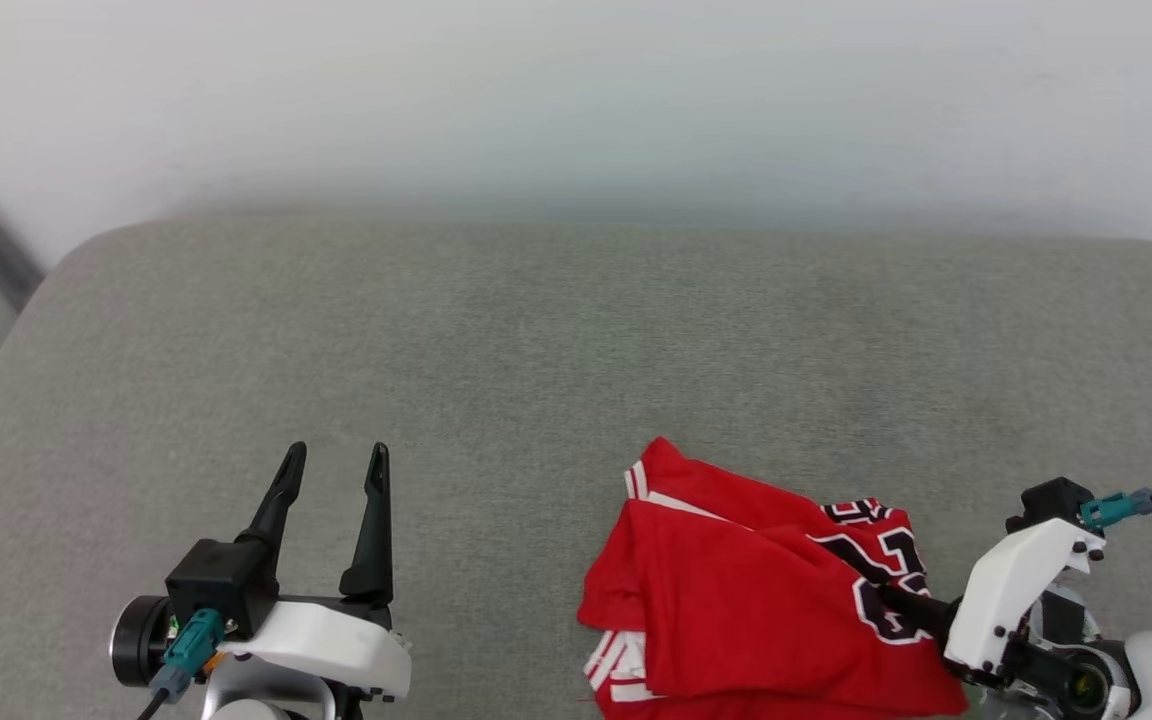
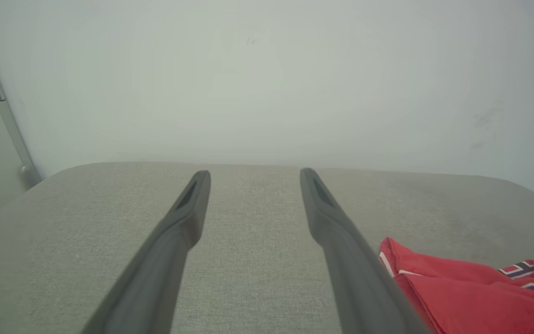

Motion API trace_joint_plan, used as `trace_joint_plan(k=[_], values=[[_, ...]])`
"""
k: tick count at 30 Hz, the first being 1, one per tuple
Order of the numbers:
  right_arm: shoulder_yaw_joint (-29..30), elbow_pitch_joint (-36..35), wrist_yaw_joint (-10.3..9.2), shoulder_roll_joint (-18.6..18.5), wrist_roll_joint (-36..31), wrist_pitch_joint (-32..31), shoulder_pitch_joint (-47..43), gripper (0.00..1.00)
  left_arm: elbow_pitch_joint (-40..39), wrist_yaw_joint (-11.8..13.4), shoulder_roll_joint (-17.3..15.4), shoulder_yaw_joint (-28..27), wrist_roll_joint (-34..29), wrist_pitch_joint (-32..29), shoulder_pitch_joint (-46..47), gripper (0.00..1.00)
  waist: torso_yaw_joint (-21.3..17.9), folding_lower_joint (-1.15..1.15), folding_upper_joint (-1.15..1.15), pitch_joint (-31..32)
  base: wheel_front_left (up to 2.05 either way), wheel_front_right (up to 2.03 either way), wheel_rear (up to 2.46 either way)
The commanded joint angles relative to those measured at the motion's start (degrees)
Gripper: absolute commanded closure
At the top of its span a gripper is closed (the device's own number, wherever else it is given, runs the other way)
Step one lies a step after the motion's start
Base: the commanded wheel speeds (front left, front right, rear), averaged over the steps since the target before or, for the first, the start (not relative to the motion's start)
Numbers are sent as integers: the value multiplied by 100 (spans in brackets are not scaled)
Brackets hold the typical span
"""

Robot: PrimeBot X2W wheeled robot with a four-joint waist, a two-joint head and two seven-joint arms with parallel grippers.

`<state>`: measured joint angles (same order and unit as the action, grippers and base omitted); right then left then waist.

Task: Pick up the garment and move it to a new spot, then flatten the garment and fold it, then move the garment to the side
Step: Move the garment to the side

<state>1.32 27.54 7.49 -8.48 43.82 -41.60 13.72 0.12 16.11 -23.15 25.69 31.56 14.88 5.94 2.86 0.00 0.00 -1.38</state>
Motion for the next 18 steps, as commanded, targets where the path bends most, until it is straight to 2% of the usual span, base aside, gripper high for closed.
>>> trace_joint_plan(k=[1,3,10,13,18], values=[[-12,-4,-1,-87,-105,35,-32,100,-17,2,14,8,-4,14,-45,0,-298,0,0,151,0,0,0],[-105,41,0,-239,-610,153,69,100,-40,-48,64,83,3,9,-64,0,-673,0,0,152,0,0,0],[-82,114,-1,-487,-1388,523,526,100,-142,-138,101,139,-88,18,244,0,-1542,0,0,-318,0,0,0],[48,151,-1,-611,-1690,745,846,100,-186,-219,71,188,-184,13,494,0,-1755,0,0,-706,0,0,0],[428,263,-1,-831,-2262,1207,1370,100,-240,-391,-3,256,-378,-33,1046,0,-1867,0,0,-1453,0,0,0]])
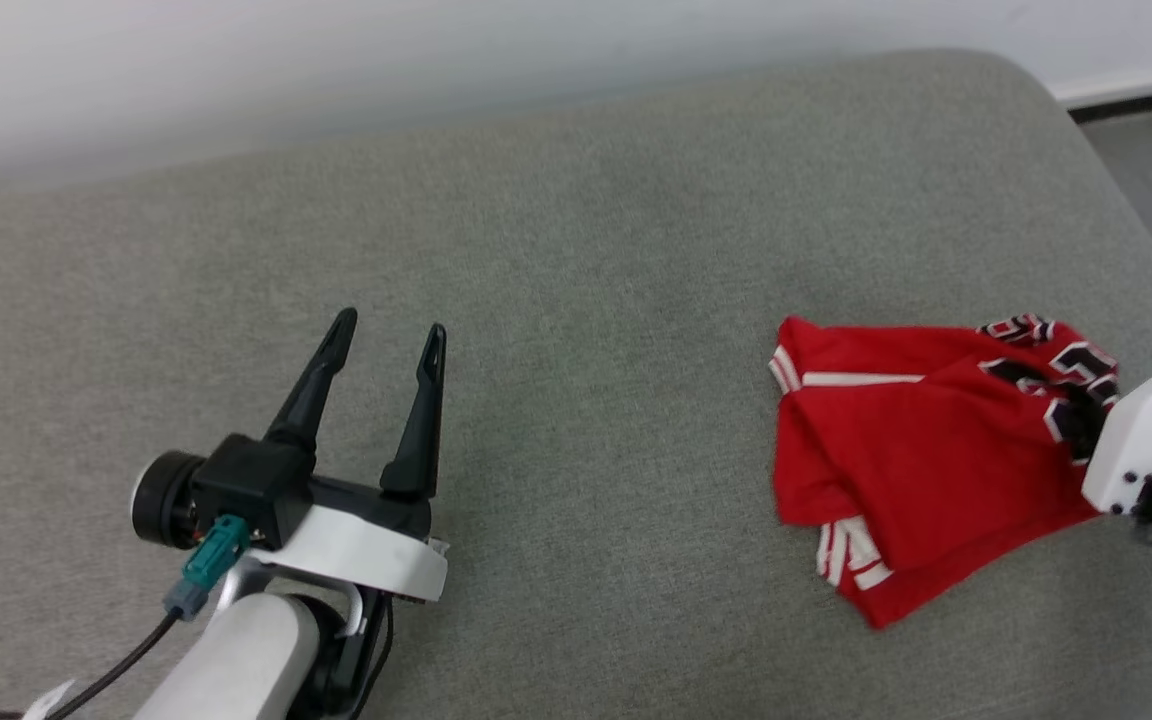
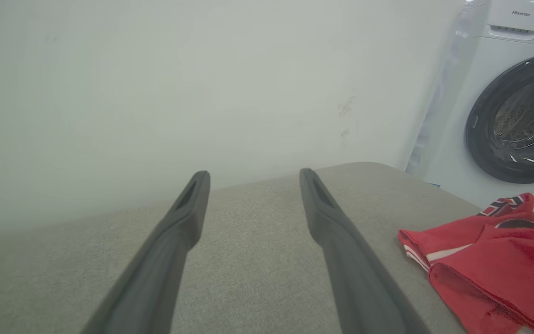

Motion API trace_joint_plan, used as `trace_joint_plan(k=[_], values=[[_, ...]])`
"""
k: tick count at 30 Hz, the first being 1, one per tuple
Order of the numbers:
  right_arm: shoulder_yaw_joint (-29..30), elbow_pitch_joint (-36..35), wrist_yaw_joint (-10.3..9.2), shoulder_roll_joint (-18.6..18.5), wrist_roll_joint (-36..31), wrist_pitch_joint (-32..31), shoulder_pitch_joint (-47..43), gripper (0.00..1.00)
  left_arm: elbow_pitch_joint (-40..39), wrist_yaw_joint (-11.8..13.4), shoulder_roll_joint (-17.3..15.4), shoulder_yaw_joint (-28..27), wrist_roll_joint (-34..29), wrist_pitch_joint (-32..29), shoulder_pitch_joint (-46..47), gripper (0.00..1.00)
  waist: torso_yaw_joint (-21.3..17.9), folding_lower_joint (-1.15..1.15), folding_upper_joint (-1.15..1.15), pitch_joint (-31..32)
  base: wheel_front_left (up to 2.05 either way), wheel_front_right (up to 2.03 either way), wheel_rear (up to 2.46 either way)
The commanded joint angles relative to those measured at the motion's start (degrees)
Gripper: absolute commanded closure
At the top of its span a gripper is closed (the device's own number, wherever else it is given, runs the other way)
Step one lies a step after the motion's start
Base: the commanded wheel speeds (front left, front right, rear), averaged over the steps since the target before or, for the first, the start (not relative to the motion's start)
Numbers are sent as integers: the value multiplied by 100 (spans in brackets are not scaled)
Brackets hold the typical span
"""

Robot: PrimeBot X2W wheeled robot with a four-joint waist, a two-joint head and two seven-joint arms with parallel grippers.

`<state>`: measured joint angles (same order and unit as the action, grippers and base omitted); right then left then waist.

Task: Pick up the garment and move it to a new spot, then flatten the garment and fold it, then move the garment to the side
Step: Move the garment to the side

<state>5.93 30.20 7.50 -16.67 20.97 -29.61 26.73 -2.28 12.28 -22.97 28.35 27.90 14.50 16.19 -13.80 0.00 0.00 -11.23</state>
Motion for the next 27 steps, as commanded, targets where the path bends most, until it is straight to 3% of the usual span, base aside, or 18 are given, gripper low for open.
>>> trace_joint_plan(k=[1,10,17,18,19,20,21,27], values=[[63,24,-2,-62,-109,80,202,100,-18,-28,-41,-8,-40,-1,131,0,-202,0,0,-609,0,0,0],[1108,346,-3,-536,-1111,745,1215,100,-240,-261,-166,57,-263,-135,892,0,13,0,0,-1664,0,0,0],[1868,496,-3,-393,-1823,1343,1615,100,-285,-371,-227,138,-367,-201,1246,0,183,0,0,-2094,0,0,0],[1979,540,-3,-393,-1924,1449,1644,88,-288,-388,-232,141,-380,-201,1272,0,197,0,0,-2130,0,0,0],[2094,606,-3,-352,-1998,1533,1667,65,-286,-398,-229,151,-390,-199,1287,0,209,0,0,-2150,0,0,0],[2217,666,-3,-307,-2113,1620,1674,36,-267,-412,-231,156,-389,-195,1312,0,215,0,0,-2162,0,0,0],[2320,693,-3,-274,-2253,1737,1678,0,-246,-414,-236,158,-390,-189,1332,0,219,0,0,-2169,0,0,0],[2909,884,-3,-30,-2741,2209,1537,0,-125,-391,-180,219,-352,-158,1178,0,169,0,0,-1920,0,0,0]])
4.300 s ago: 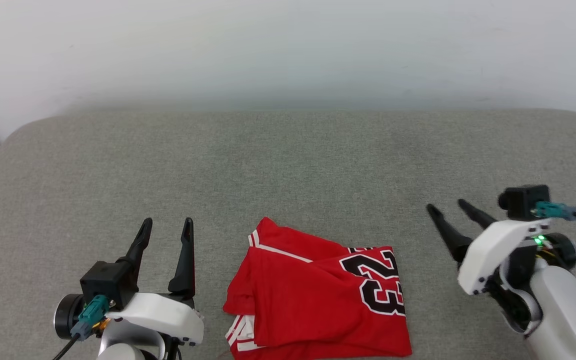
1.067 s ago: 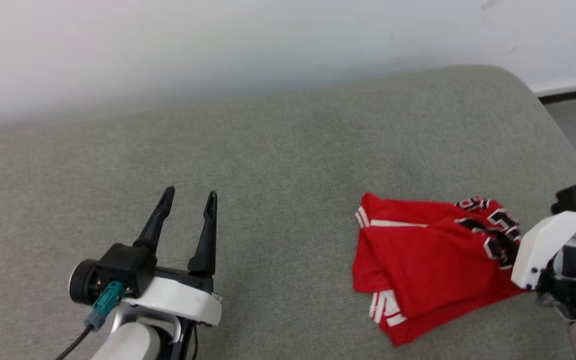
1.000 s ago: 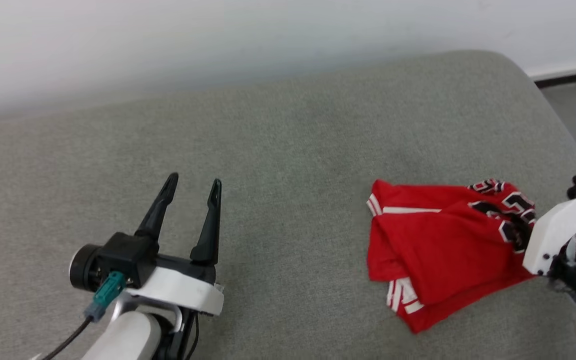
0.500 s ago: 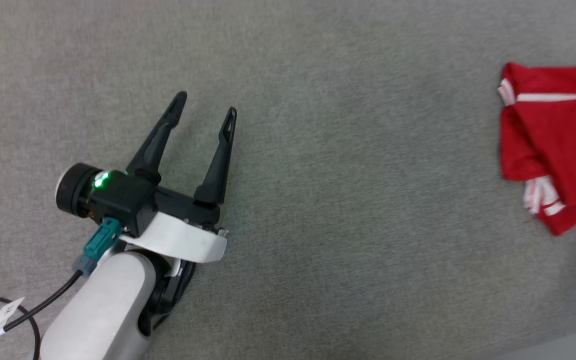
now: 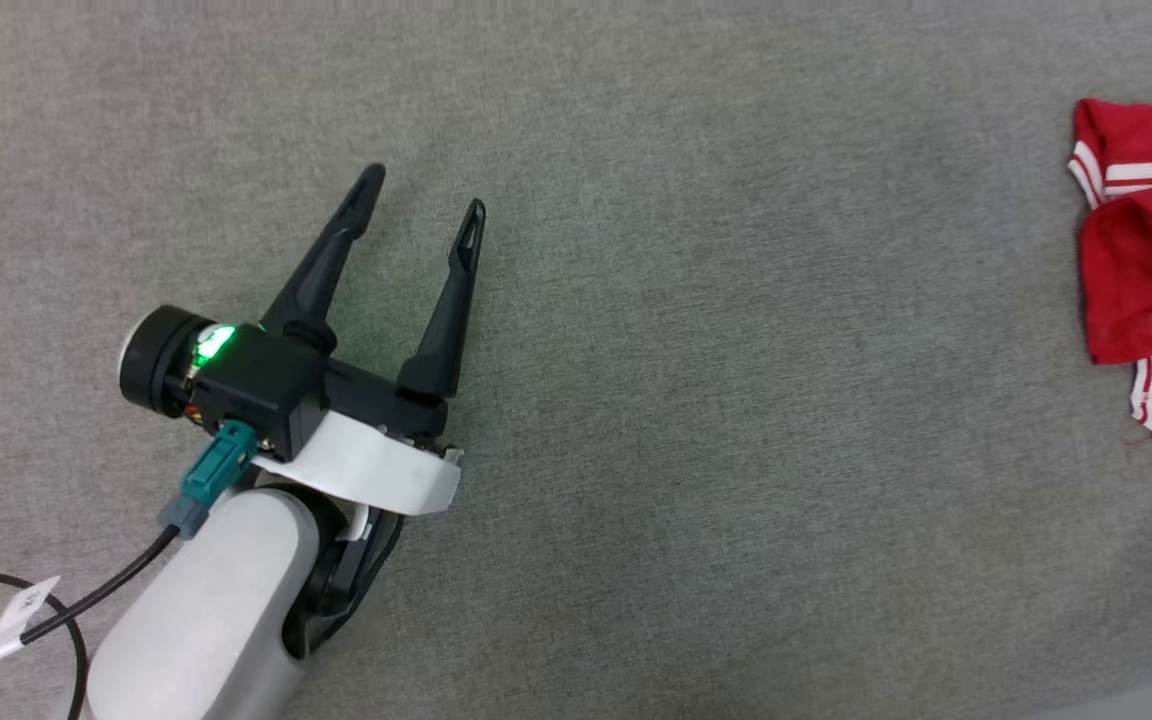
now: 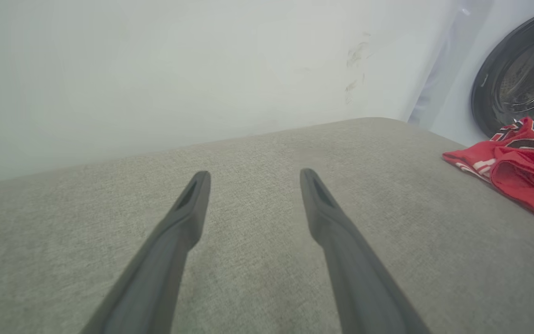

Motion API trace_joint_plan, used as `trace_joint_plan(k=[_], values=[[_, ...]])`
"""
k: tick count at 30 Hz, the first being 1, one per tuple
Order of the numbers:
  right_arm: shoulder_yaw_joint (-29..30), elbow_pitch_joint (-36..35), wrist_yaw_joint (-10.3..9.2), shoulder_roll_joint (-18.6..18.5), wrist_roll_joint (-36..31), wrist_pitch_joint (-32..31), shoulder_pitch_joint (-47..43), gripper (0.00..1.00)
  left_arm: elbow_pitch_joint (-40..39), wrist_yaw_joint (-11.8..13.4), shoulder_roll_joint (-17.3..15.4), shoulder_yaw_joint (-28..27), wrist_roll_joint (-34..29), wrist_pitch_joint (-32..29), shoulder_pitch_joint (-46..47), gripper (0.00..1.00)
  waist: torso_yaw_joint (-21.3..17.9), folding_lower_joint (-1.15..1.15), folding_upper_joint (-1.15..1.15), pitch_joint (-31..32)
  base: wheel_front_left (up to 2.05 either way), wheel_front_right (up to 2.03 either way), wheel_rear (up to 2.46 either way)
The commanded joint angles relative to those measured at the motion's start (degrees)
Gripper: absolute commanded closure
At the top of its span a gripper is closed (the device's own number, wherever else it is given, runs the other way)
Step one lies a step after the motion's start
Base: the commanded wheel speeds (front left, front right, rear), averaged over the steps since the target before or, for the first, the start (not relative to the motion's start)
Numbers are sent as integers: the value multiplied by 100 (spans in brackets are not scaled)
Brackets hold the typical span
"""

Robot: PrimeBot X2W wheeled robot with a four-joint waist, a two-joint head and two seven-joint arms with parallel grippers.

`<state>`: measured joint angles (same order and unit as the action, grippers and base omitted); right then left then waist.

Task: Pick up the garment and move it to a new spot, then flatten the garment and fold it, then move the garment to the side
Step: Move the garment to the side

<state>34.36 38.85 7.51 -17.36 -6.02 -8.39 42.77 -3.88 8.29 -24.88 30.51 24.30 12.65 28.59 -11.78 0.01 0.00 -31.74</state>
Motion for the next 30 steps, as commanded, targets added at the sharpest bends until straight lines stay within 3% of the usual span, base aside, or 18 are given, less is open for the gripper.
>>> trace_joint_plan(k=[1,6,17,30], values=[[116,30,-4,66,-87,142,-115,0,72,7,16,0,32,41,-103,0,-48,-1,0,210,0,0,0],[125,-7,-4,306,28,439,-465,0,270,100,75,-50,171,115,-461,0,-148,-1,0,808,0,0,0],[-521,-660,-4,861,420,910,-2021,0,516,415,344,-168,527,215,-1523,0,-33,-1,0,2268,0,0,0],[-1977,-2647,-3,1391,1484,810,-4184,0,704,577,493,-281,726,249,-2350,0,743,-1,0,3201,0,0,0]])
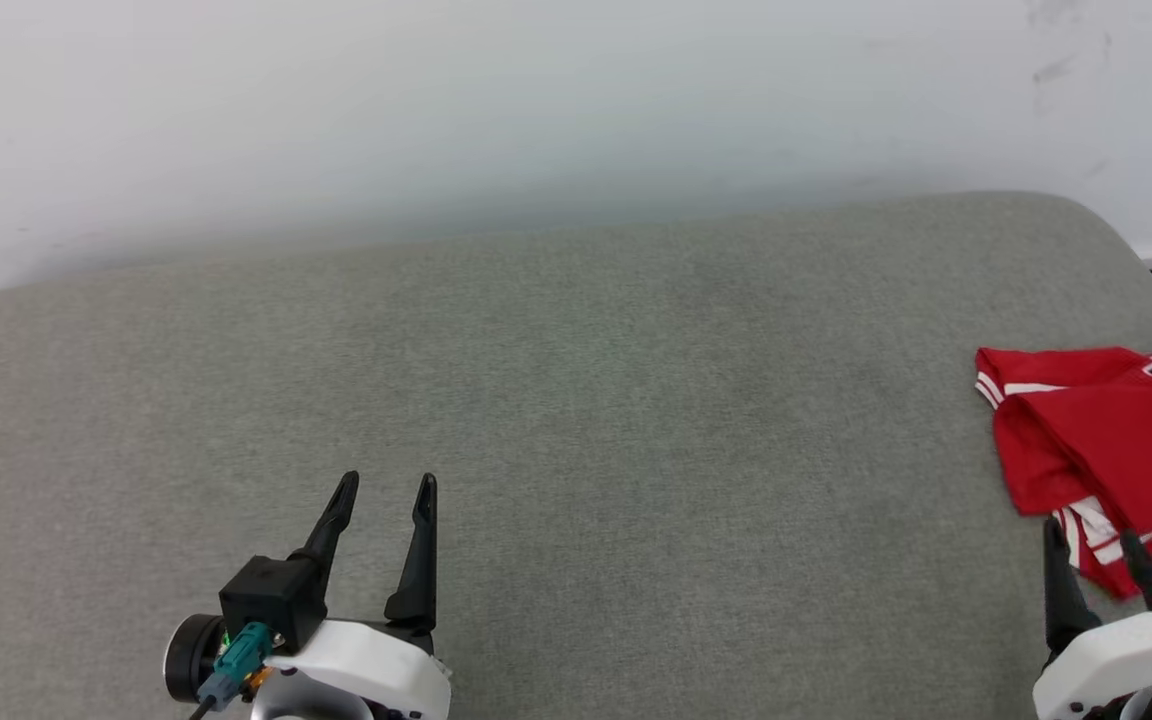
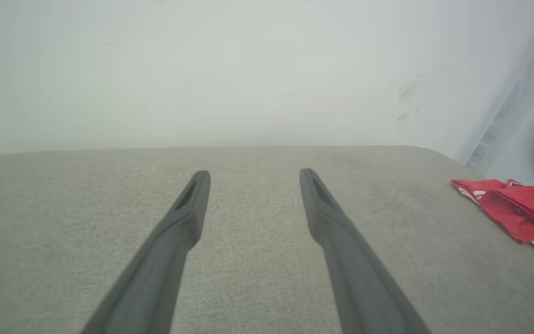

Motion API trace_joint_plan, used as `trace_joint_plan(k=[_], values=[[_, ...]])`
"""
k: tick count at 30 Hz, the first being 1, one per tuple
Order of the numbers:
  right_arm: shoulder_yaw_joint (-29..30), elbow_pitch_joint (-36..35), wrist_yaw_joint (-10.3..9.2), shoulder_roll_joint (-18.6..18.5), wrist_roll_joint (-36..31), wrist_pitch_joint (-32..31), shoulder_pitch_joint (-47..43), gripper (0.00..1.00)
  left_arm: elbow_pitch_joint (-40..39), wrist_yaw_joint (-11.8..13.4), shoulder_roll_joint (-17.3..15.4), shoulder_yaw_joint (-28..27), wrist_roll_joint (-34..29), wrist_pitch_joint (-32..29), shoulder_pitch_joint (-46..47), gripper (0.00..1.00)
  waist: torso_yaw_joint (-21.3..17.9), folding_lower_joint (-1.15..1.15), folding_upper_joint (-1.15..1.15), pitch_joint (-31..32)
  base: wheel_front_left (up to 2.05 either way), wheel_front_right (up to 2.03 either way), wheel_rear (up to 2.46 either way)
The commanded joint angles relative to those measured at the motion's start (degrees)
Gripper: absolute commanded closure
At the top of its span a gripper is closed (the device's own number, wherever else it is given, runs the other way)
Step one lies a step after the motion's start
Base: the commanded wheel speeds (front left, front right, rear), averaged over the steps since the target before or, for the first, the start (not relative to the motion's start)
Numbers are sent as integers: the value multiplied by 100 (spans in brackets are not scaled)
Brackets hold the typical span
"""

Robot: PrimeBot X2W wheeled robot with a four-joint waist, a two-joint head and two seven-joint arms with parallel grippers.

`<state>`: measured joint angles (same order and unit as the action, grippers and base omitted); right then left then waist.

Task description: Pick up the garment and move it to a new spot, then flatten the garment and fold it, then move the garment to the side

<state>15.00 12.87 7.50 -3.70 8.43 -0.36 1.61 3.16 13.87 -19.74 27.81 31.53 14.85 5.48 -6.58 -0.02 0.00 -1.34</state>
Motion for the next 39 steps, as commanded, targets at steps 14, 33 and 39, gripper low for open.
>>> trace_joint_plan(k=[14,33,39], values=[[-1067,-1183,-2,79,-90,180,-609,0,187,11,-190,-510,-2,43,-245,0,868,2,0,426,0,0,0],[-1168,-2014,-2,89,-213,-233,-1126,0,607,-224,-139,-563,-36,45,-537,0,605,2,0,626,0,0,0],[-1194,-1949,-2,89,-107,-226,-1046,0,647,-257,-108,-595,-48,45,-489,0,597,2,0,602,0,0,0]])
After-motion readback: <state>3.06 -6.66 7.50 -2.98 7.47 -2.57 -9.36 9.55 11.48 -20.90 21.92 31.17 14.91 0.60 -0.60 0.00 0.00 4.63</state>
